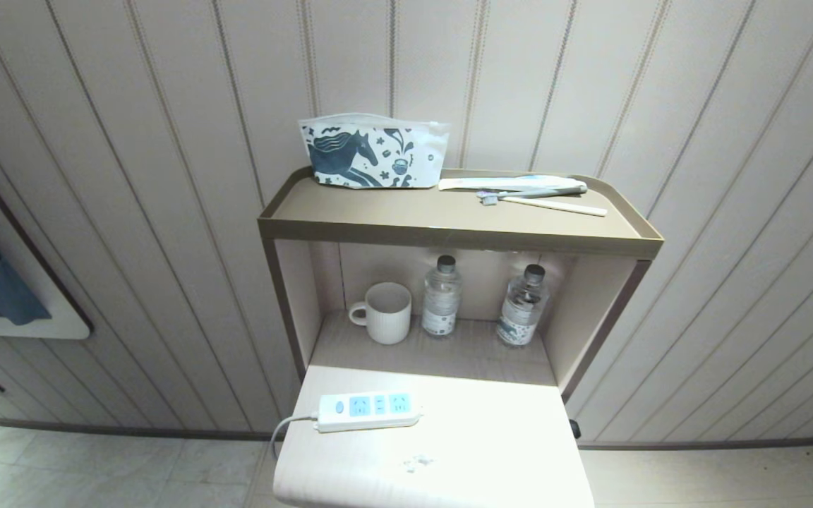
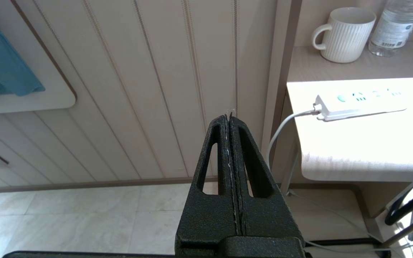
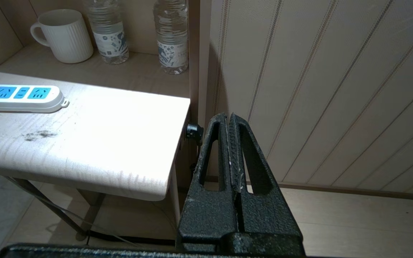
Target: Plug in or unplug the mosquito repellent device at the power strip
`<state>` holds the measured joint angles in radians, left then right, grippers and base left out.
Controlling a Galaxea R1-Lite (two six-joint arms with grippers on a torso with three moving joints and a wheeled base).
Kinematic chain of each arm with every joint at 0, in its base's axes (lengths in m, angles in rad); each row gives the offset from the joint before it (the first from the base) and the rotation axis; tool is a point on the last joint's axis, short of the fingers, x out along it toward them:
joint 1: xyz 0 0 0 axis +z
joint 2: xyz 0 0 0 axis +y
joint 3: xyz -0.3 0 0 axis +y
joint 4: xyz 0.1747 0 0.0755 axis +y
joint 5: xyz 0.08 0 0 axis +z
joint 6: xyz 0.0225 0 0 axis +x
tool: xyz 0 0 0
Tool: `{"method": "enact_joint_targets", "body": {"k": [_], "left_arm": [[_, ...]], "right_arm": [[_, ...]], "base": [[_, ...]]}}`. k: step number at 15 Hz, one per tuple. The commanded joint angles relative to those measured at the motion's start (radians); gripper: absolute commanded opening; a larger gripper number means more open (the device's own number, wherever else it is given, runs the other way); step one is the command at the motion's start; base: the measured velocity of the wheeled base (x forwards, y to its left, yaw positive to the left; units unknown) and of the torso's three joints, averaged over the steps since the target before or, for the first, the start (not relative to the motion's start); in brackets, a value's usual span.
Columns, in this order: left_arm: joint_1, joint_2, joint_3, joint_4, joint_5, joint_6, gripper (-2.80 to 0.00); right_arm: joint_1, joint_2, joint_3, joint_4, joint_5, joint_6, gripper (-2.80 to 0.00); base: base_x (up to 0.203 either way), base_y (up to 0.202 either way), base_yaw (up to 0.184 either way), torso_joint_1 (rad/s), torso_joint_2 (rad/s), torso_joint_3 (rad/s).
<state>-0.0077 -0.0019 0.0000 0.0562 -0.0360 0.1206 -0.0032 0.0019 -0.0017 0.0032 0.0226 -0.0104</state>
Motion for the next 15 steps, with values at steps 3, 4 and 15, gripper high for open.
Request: {"method": "enact_joint_targets", "body": {"k": [3, 4, 15], "left_arm": [[0.000, 0.002, 0.000, 0.001, -0.001, 0.001, -2.80], [0.000, 0.002, 0.000, 0.001, -0.001, 0.001, -2.80], [0.000, 0.002, 0.000, 0.001, -0.001, 0.001, -2.80]], "right_arm": [[0.000, 0.001, 0.000, 0.000, 0.000, 0.001, -2.80], [0.000, 0.000, 0.000, 0.000, 0.000, 0.001, -2.80], [0.000, 0.001, 0.002, 0.000, -0.024, 0.010, -2.80]], "base": [[0.000, 0.000, 0.000, 0.000, 0.00, 0.000], [0.000, 0.000, 0.000, 0.000, 0.00, 0.000], [0.000, 0.000, 0.000, 0.000, 0.00, 0.000]]}}
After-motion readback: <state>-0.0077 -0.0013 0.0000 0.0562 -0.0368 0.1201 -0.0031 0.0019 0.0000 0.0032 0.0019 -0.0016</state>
